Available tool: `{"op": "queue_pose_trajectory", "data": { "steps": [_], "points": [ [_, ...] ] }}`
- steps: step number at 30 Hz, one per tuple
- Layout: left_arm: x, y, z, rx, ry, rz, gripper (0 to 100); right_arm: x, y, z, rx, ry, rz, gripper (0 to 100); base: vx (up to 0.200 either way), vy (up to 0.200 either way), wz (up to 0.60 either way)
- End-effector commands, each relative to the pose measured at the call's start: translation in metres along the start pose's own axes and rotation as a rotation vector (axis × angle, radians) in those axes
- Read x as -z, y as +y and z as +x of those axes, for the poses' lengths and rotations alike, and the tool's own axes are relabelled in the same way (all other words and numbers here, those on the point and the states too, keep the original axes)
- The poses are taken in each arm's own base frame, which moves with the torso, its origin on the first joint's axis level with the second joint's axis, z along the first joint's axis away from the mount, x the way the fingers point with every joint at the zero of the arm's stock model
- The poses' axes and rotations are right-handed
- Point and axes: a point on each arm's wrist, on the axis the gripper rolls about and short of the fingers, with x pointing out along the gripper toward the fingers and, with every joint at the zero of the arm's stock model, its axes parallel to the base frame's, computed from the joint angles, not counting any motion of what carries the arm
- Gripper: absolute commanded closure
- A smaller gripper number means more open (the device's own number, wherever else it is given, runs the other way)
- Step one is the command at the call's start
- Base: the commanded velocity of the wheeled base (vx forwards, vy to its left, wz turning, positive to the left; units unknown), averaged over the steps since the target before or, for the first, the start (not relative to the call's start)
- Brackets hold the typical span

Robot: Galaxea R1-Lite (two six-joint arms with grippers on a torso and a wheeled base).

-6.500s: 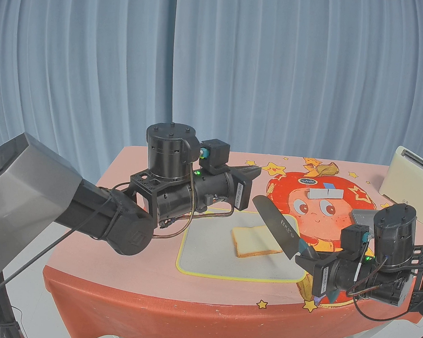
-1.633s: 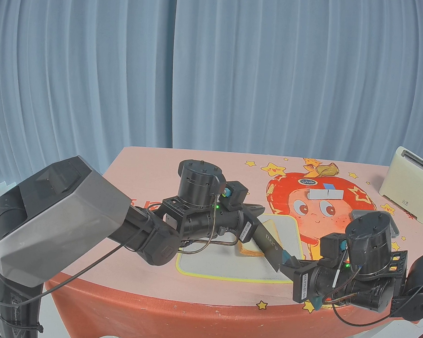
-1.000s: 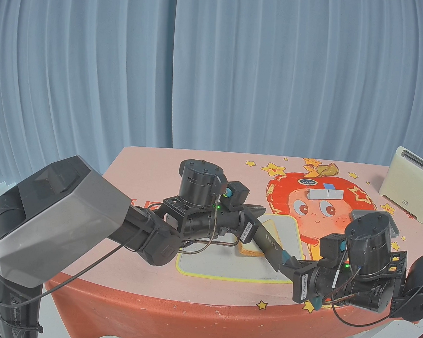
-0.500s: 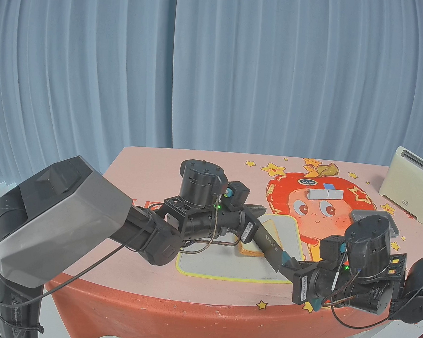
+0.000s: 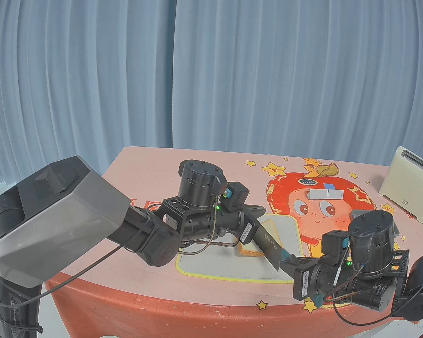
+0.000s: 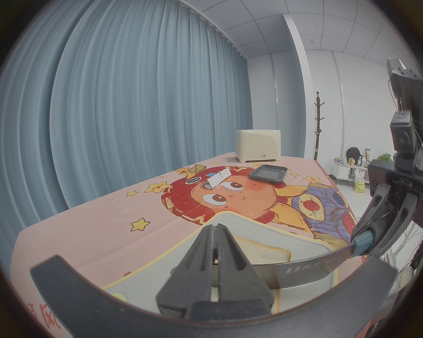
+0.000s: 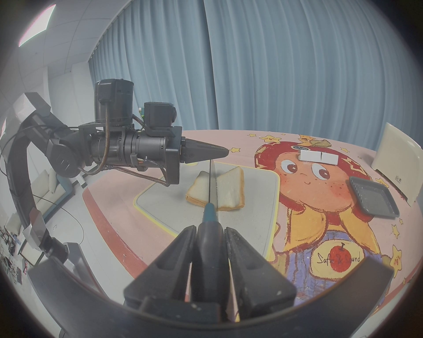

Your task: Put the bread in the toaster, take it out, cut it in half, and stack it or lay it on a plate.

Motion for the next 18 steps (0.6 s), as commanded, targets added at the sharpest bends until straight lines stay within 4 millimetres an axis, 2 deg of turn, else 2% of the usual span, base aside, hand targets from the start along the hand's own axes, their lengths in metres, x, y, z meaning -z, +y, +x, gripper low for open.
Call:
{"op": "queue_pose_trajectory", "data": {
  "steps": [1,5,10,18],
  "points": [
    [0.004,-0.001,0.002,0.003,0.013,-0.003,100,0.003,0.0,0.002,0.004,0.011,-0.002,100,0.0,0.0,0.0],
    [0.004,-0.002,0.001,0.006,0.014,-0.002,100,0.008,0.0,0.002,0.006,0.033,-0.013,100,0.0,0.0,0.0],
    [-0.005,-0.002,-0.002,0.003,-0.009,0.004,100,0.011,-0.001,0.003,0.01,0.048,-0.017,100,0.0,0.0,0.0],
    [-0.022,-0.008,-0.007,0.01,-0.054,0.018,100,0.001,0.0,-0.001,-0.001,-0.002,-0.001,100,0.0,0.0,0.0]
  ]
}}
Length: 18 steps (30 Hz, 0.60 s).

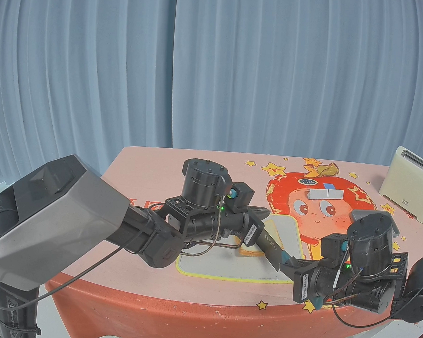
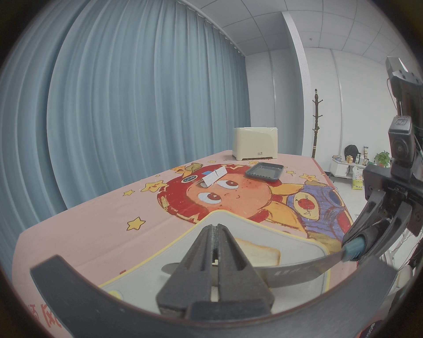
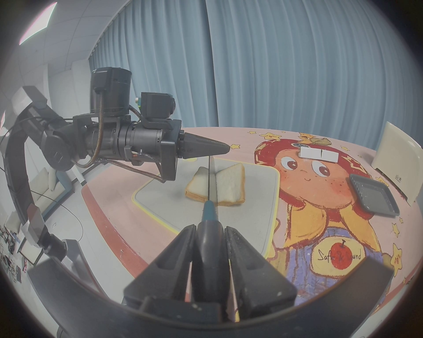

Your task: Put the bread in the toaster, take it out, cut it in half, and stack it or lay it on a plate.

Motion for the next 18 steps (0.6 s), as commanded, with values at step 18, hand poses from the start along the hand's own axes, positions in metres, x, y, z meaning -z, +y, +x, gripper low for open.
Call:
{"op": "queue_pose_trajectory", "data": {
  "steps": [18],
  "points": [
    [0.0,0.002,0.003,-0.006,-0.014,0.002,100,-0.008,0.0,0.002,0.012,-0.029,0.013,100,0.0,0.0,0.0]
  ]
}}
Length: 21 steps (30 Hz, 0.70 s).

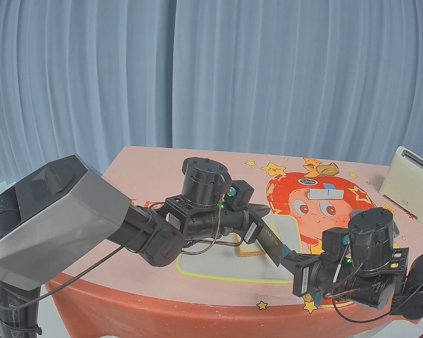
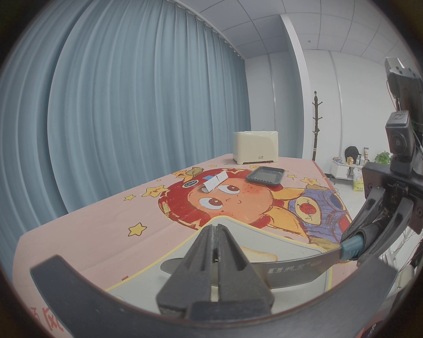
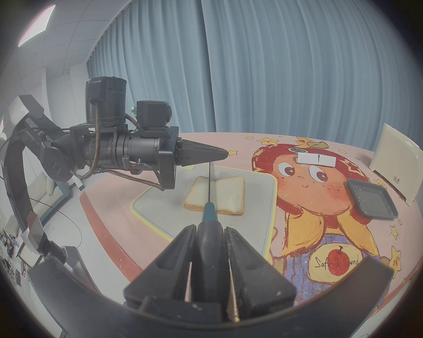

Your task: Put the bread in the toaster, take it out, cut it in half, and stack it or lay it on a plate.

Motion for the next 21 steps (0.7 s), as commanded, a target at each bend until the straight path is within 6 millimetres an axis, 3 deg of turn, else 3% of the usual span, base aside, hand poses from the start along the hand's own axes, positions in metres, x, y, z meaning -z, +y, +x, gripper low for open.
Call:
{"op": "queue_pose_trajectory", "data": {
  "steps": [1,21],
  "points": [
    [0.002,0.0,0.001,0.0,0.003,-0.001,100,0.001,0.0,0.001,0.0,0.003,-0.001,100,0.0,0.0,0.0],
    [-0.007,-0.002,-0.008,0.001,-0.012,0.006,100,0.001,0.003,-0.001,-0.011,0.0,-0.007,100,0.0,0.0,0.0]
  ]
}}
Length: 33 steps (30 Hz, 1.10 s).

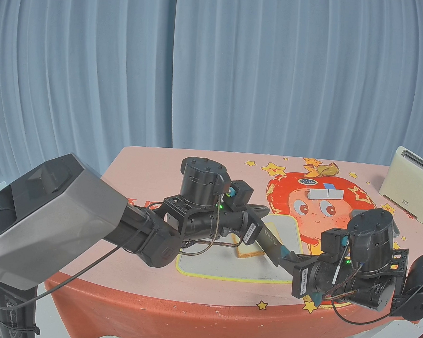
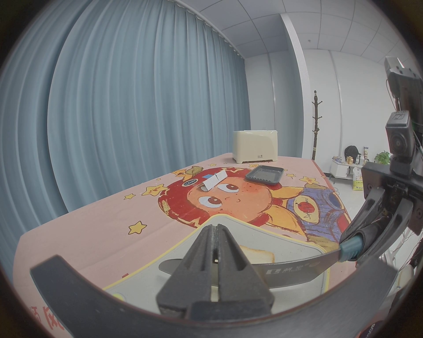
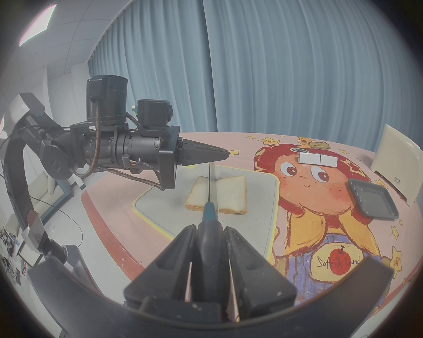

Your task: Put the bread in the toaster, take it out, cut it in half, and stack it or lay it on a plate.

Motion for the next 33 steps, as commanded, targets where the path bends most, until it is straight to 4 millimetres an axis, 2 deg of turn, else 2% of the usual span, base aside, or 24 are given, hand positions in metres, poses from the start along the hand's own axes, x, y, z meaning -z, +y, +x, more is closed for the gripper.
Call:
{"op": "queue_pose_trajectory", "data": {
  "steps": [1,21,33],
  "points": [
    [-0.006,-0.001,-0.004,-0.001,-0.015,0.005,100,0.0,0.0,-0.001,-0.002,-0.001,-0.001,100,0.0,0.0,0.0],
    [0.001,-0.002,-0.002,0.003,0.005,0.0,100,0.003,0.0,0.001,-0.001,0.013,-0.004,100,0.0,0.0,0.0],
    [0.015,-0.005,0.004,0.002,0.045,-0.007,100,0.002,0.001,0.001,-0.002,0.009,-0.003,100,0.0,0.0,0.0]
  ]
}}
